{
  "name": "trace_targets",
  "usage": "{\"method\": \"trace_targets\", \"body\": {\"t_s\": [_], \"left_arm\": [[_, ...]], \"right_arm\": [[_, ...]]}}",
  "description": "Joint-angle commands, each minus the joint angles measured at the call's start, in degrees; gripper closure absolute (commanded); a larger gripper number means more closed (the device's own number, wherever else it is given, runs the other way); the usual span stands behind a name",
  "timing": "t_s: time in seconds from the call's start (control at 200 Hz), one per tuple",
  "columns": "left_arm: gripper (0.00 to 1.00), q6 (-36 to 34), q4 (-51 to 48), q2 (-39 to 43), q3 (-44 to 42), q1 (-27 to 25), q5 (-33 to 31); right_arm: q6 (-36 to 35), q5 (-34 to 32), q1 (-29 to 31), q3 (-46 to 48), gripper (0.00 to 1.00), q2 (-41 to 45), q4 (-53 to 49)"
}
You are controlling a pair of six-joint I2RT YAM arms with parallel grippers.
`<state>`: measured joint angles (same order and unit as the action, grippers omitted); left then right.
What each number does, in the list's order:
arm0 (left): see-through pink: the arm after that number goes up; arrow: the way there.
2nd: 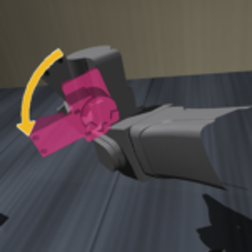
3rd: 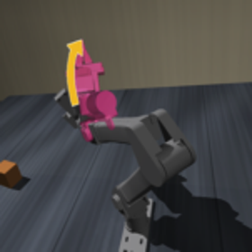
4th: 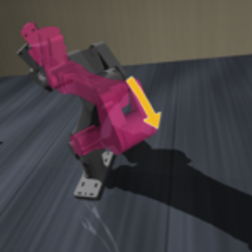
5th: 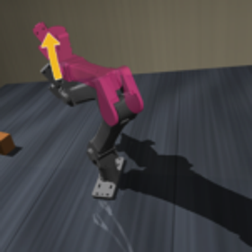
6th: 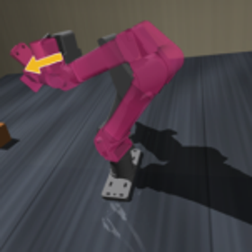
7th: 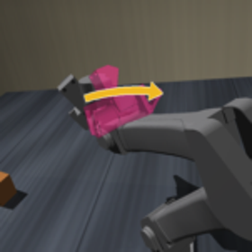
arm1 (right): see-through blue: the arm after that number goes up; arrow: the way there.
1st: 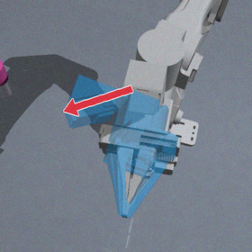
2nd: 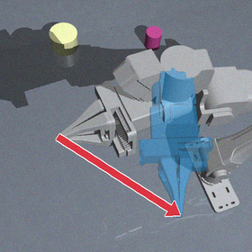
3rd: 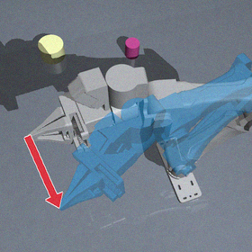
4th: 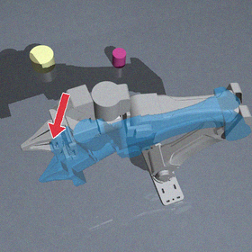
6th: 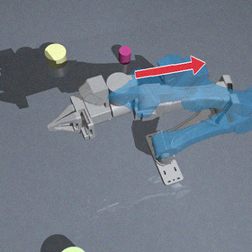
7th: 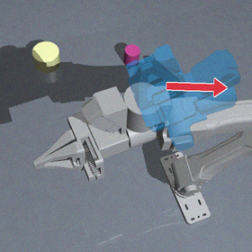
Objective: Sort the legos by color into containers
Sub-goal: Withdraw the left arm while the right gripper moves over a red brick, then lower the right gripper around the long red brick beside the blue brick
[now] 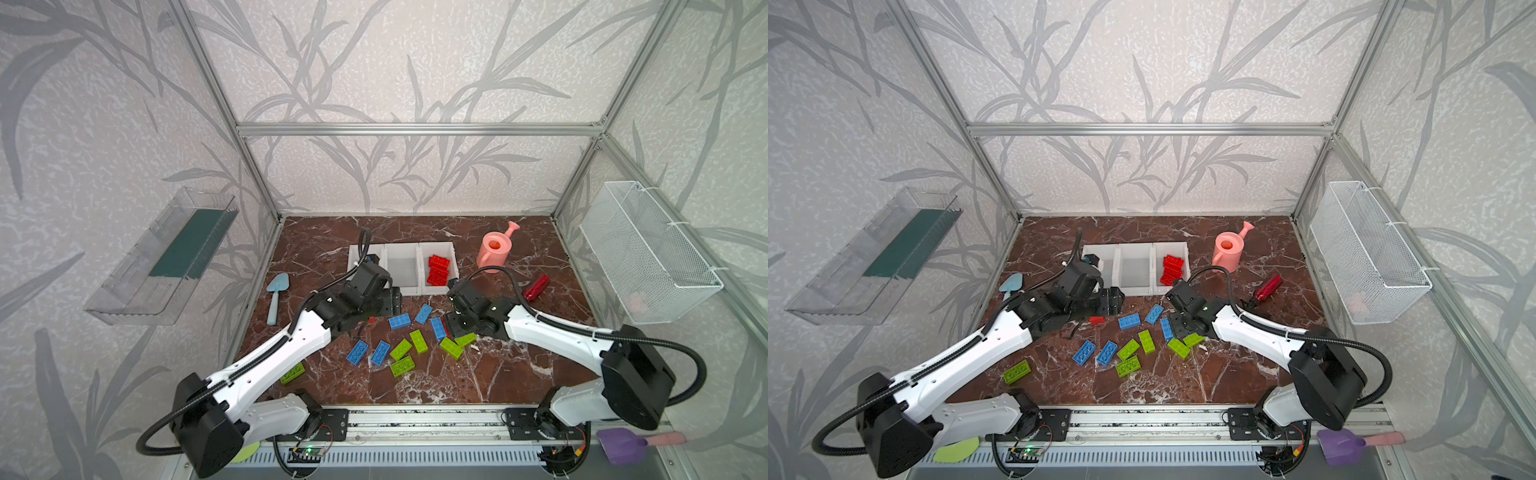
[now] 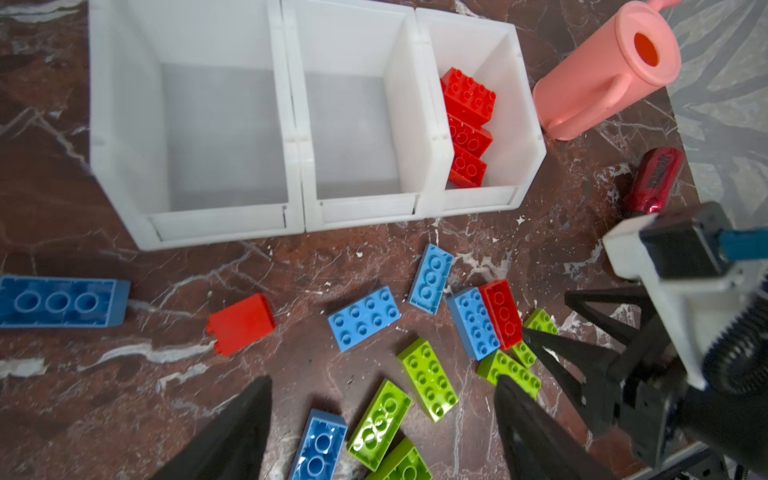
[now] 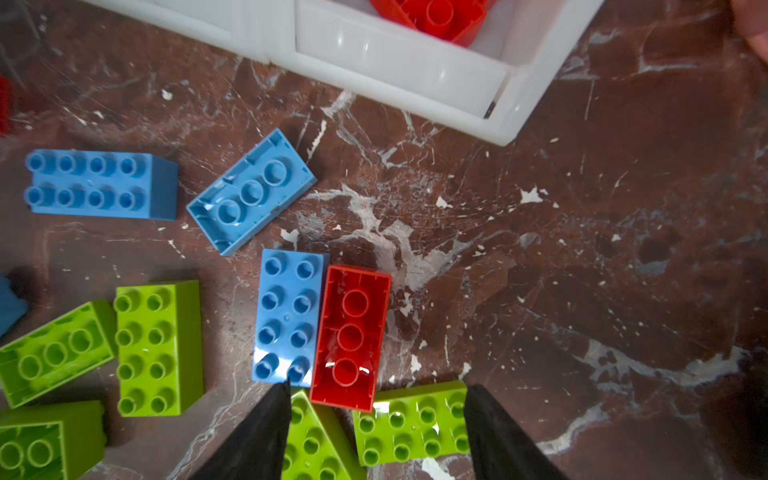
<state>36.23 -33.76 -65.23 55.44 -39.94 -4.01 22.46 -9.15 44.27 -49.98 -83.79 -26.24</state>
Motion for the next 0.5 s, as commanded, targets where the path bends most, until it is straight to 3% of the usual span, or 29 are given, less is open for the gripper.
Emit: {"method": "trace_targets", "body": {"t_s": [0.0,0.265,0.495], "left_arm": [[0.16,1.9,0.6,5.3,-3.8,-0.3,-2.7],[0.16,2.4,-1.6,10.9,-8.4,-0.2,-4.4],[0.16,2.3,-1.8,10.3,-9.2,-0.2,-5.0]], "right_arm": [[0.3,-0.6,0.1,-1.7,0.33,-2.8,-2.8],[1.2,-0.5,0.0,-4.0,0.27,-7.7,-4.9],[1.6,-2.1,0.0,-4.8,0.26,-5.8,-6.1]]}}
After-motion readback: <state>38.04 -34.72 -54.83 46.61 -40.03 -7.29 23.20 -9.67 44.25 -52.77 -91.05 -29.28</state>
